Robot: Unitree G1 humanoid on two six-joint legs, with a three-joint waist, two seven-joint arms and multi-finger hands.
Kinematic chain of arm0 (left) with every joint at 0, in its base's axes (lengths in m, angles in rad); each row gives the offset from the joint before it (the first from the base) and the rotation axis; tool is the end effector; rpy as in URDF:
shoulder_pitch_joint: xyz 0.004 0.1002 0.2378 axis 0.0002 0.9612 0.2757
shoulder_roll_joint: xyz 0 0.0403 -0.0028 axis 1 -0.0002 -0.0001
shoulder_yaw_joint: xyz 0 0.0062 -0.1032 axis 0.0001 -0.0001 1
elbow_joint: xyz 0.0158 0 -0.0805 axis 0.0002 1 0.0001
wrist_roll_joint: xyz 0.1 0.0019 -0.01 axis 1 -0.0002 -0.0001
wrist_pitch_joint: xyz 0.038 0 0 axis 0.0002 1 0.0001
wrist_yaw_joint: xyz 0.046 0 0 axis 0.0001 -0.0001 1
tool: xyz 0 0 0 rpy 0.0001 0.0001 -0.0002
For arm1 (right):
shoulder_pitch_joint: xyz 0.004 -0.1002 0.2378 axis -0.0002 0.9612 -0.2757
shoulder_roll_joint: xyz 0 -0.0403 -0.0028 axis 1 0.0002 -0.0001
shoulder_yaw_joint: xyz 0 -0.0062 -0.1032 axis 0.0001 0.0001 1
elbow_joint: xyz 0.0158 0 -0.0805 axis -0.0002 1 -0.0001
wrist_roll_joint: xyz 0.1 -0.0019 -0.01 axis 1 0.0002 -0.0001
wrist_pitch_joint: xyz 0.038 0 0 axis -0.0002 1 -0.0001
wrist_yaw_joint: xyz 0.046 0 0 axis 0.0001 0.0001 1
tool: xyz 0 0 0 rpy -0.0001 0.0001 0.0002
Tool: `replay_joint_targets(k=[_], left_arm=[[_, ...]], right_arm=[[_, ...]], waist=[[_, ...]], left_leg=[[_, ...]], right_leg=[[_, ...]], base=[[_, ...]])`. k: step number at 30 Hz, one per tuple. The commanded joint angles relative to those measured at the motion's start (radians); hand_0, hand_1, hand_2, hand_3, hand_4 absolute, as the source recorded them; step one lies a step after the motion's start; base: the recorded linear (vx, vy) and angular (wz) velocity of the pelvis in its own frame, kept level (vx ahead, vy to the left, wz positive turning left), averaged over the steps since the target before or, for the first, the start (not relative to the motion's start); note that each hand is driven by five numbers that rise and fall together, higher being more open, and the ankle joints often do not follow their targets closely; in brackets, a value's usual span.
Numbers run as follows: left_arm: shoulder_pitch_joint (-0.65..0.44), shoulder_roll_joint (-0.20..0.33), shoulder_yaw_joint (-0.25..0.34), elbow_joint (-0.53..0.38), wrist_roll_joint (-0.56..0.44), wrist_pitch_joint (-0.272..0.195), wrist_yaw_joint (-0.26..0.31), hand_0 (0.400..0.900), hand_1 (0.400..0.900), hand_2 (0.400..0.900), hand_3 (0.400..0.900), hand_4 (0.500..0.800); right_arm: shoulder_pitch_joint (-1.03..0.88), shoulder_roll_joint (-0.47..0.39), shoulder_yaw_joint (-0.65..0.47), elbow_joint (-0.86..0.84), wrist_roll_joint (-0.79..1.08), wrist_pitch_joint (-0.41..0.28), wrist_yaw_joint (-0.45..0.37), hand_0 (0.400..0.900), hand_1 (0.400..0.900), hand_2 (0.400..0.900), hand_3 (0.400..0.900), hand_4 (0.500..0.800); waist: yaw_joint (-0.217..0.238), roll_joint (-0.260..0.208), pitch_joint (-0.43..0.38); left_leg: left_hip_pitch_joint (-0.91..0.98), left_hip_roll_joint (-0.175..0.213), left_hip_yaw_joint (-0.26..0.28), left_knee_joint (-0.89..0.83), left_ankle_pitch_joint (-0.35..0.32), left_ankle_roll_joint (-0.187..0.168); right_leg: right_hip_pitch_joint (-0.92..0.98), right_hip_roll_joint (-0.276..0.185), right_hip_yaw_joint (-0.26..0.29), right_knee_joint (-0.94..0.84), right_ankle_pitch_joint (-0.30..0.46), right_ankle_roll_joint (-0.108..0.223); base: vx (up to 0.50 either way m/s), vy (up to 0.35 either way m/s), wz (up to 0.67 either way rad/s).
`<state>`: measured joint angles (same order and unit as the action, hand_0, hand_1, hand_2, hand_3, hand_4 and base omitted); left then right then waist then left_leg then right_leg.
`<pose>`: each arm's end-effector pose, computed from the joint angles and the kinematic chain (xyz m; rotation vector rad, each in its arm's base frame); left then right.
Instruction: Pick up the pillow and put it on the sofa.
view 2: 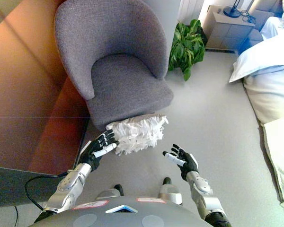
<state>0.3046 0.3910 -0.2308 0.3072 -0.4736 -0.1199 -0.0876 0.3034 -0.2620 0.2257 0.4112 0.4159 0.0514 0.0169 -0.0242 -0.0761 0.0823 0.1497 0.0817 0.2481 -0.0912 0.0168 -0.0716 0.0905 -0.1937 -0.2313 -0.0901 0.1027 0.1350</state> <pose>0.1028 0.2152 -0.0451 -0.0962 0.5404 -0.0707 0.0871 -0.1890 -0.0707 0.1429 0.7967 -0.0049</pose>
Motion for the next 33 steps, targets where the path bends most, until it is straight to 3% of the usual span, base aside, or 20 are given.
replay_joint_targets(k=[1,8,12,14,17,21,24,27,30,31,33], left_arm=[[-0.064,-0.005,0.041,-0.080,-0.018,-0.079,-0.020,0.900,0.900,0.900,0.900,0.800],[-0.058,0.000,0.040,-0.090,-0.030,-0.078,-0.010,0.900,0.900,0.900,0.900,0.800],[-0.057,-0.001,0.043,-0.106,-0.048,-0.088,-0.007,0.900,0.900,0.900,0.900,0.800],[-0.054,0.002,0.036,-0.105,-0.053,-0.105,-0.010,0.900,0.900,0.900,0.900,0.800],[-0.042,-0.006,0.049,-0.100,-0.090,-0.109,-0.014,0.900,0.900,0.900,0.900,0.800],[-0.019,-0.008,0.062,-0.125,-0.083,-0.099,-0.044,0.900,0.900,0.900,0.900,0.800],[-0.005,-0.013,0.056,-0.117,-0.102,-0.128,-0.018,0.900,0.900,0.900,0.900,0.800],[0.008,-0.033,0.056,-0.096,-0.099,-0.172,-0.011,0.900,0.900,0.900,0.900,0.800],[0.008,-0.045,0.056,-0.090,-0.087,-0.180,0.000,0.900,0.900,0.900,0.900,0.800],[0.007,-0.042,0.061,-0.089,-0.088,-0.174,0.007,0.900,0.900,0.900,0.900,0.800],[0.004,-0.036,0.069,-0.088,-0.085,-0.169,0.004,0.900,0.900,0.900,0.900,0.800]], right_arm=[[-0.045,-0.028,-0.008,-0.096,-0.022,-0.061,-0.005,0.900,0.900,0.900,0.900,0.800],[-0.046,-0.047,-0.003,-0.102,-0.041,-0.054,0.006,0.900,0.900,0.900,0.900,0.800],[-0.063,-0.076,0.001,-0.109,-0.051,-0.054,0.021,0.900,0.900,0.900,0.900,0.800],[-0.066,-0.097,0.005,-0.109,-0.055,-0.064,0.025,0.900,0.900,0.900,0.900,0.800],[-0.060,-0.122,-0.006,-0.090,-0.050,-0.074,0.037,0.900,0.900,0.900,0.900,0.800],[-0.040,-0.116,-0.014,-0.094,-0.058,-0.078,0.044,0.900,0.900,0.900,0.900,0.800],[-0.009,-0.119,-0.018,-0.120,-0.073,-0.081,0.047,0.900,0.900,0.900,0.900,0.800],[0.006,-0.122,-0.018,-0.110,-0.076,-0.102,0.052,0.900,0.900,0.900,0.900,0.800],[-0.015,-0.118,-0.008,-0.085,-0.083,-0.118,0.065,0.900,0.900,0.900,0.900,0.800],[-0.012,-0.113,-0.010,-0.085,-0.084,-0.113,0.066,0.900,0.900,0.900,0.900,0.800],[-0.001,-0.108,-0.016,-0.100,-0.073,-0.101,0.073,0.900,0.900,0.900,0.900,0.800]], waist=[[-0.010,0.033,0.018],[-0.010,0.028,0.032],[0.000,0.013,0.069],[0.006,0.000,0.088],[0.018,-0.017,0.114],[0.030,0.003,0.130],[0.041,0.059,0.138],[0.074,0.067,0.159],[0.082,0.054,0.163],[0.085,0.053,0.166],[0.088,0.042,0.163]], left_leg=[[0.030,0.018,0.057,0.058,-0.078,0.027],[0.002,0.046,0.045,0.124,-0.080,0.012],[-0.097,0.097,-0.028,0.363,-0.047,-0.014],[-0.167,0.119,-0.062,0.507,0.018,-0.028],[-0.267,0.122,-0.080,0.671,0.029,-0.015],[-0.247,0.118,-0.037,0.507,0.045,-0.014],[-0.270,0.118,-0.005,0.204,0.176,-0.052],[-0.338,0.113,-0.009,0.161,0.265,-0.072],[-0.323,0.097,0.007,0.146,0.180,-0.056],[-0.320,0.102,0.035,0.152,0.172,-0.033],[-0.319,0.098,0.043,0.174,0.139,-0.014]], right_leg=[[0.033,0.025,-0.038,0.003,-0.041,0.017],[0.031,0.047,-0.022,0.006,-0.055,-0.008],[0.014,0.060,-0.002,0.026,-0.061,-0.046],[-0.004,0.055,0.002,0.032,-0.053,-0.069],[0.012,0.052,-0.001,0.038,-0.053,-0.091],[0.051,0.077,0.006,0.043,-0.092,-0.080],[0.086,0.130,0.041,0.038,-0.131,-0.069],[0.152,0.153,0.063,0.034,-0.168,-0.081],[0.171,0.134,0.041,0.059,-0.206,-0.077],[0.173,0.128,0.025,0.085,-0.214,-0.073],[0.187,0.114,0.015,0.115,-0.232,-0.062]], base=[[0.02,-0.053,-0.01],[0.03,-0.101,-0.06],[0.01,-0.144,-0.20],[0.01,-0.127,-0.22],[0.13,-0.062,-0.11],[0.24,0.092,0.01],[0.35,0.186,-0.18],[0.35,0.122,-0.36],[0.30,0.123,-0.34],[0.34,0.133,-0.21],[0.29,0.113,-0.14]])
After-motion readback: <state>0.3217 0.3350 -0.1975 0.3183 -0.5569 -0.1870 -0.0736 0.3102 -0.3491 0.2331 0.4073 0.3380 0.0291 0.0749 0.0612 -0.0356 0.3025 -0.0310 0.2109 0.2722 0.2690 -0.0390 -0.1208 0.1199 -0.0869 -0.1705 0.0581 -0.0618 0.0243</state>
